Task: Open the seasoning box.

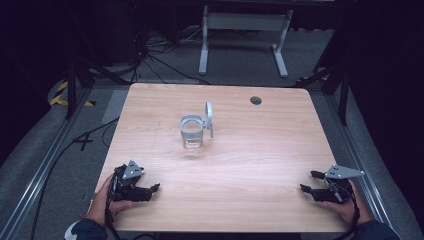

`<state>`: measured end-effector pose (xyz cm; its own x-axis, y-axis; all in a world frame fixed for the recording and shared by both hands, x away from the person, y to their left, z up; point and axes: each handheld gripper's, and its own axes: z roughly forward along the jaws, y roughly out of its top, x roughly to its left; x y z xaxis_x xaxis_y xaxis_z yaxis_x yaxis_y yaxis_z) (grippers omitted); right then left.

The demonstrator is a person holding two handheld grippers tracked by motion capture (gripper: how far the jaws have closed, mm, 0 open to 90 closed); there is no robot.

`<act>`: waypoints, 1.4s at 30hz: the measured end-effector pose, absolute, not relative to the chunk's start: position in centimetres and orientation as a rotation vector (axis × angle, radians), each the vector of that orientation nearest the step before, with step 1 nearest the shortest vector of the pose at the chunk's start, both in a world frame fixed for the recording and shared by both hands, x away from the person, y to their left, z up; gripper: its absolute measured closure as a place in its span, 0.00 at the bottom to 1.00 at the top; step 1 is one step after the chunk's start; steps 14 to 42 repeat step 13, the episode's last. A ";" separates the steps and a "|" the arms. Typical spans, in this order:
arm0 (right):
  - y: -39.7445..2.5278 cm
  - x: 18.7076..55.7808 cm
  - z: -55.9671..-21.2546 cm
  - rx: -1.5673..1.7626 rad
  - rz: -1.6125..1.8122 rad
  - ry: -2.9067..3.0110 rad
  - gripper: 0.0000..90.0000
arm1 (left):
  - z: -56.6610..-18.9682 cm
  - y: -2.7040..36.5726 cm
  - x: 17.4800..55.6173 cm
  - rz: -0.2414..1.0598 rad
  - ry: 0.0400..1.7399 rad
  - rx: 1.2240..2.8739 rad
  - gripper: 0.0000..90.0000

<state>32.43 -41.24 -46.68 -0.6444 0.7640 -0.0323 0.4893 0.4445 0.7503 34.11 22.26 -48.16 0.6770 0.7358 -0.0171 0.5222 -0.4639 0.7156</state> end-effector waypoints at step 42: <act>-41.3 32.4 -46.7 1.068 1.030 2.330 0.30 | -48.2 22.2 34.1 0.385 0.966 2.171 0.16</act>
